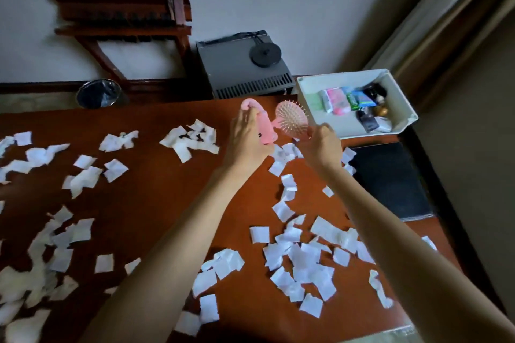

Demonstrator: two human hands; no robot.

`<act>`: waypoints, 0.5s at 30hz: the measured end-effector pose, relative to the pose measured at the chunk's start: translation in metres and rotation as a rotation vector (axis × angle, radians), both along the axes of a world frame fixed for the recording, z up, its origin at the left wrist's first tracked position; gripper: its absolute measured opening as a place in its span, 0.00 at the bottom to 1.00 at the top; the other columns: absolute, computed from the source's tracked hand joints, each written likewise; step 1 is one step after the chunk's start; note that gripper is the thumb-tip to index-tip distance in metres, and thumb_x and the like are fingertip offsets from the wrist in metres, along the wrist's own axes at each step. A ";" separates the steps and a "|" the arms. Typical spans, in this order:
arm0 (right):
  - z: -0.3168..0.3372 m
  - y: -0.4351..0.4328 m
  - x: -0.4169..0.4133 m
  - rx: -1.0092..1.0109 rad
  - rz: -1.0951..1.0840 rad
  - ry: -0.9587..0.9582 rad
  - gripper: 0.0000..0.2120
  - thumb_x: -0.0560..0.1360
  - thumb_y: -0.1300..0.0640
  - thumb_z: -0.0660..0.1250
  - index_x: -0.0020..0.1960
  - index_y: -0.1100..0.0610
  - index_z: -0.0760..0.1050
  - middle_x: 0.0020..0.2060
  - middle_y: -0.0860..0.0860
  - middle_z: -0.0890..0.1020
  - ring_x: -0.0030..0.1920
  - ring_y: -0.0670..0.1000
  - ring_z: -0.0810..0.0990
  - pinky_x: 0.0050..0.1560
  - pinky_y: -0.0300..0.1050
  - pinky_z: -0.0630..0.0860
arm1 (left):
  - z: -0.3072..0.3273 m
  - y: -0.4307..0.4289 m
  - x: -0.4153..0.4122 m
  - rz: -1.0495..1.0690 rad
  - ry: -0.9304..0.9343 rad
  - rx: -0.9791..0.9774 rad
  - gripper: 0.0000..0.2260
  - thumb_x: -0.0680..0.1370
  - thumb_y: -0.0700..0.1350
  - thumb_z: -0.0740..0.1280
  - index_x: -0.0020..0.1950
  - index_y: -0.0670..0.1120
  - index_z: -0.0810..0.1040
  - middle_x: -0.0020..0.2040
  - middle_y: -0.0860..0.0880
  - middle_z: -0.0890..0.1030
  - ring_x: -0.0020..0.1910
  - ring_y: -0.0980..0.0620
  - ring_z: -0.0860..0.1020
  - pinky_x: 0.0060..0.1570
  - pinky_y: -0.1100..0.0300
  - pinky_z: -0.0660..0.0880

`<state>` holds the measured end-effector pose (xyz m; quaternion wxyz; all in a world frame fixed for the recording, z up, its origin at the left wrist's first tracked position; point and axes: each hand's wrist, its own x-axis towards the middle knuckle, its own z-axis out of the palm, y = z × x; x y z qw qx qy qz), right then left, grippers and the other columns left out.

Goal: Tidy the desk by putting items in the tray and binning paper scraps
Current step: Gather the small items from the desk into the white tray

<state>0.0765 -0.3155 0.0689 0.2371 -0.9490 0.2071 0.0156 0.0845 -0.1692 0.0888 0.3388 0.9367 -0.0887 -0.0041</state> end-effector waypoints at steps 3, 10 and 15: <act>0.000 -0.064 0.010 -0.012 0.006 0.002 0.11 0.73 0.62 0.63 0.51 0.68 0.76 0.52 0.63 0.77 0.51 0.63 0.78 0.46 0.49 0.73 | 0.000 -0.063 0.008 -0.014 0.028 -0.018 0.24 0.73 0.42 0.71 0.66 0.43 0.67 0.67 0.45 0.66 0.65 0.47 0.65 0.52 0.63 0.66; -0.022 -0.176 0.061 -0.100 0.112 0.064 0.12 0.74 0.67 0.60 0.54 0.67 0.77 0.56 0.64 0.76 0.54 0.63 0.77 0.52 0.50 0.74 | -0.005 -0.165 0.042 0.026 0.109 -0.008 0.28 0.71 0.39 0.72 0.69 0.44 0.64 0.70 0.47 0.62 0.68 0.48 0.63 0.63 0.55 0.69; -0.047 -0.208 0.092 -0.187 0.333 0.174 0.13 0.75 0.68 0.59 0.57 0.64 0.77 0.57 0.62 0.75 0.57 0.61 0.76 0.53 0.50 0.75 | -0.017 -0.192 0.078 0.089 0.143 0.049 0.29 0.73 0.41 0.70 0.71 0.44 0.63 0.70 0.45 0.63 0.68 0.47 0.63 0.63 0.53 0.69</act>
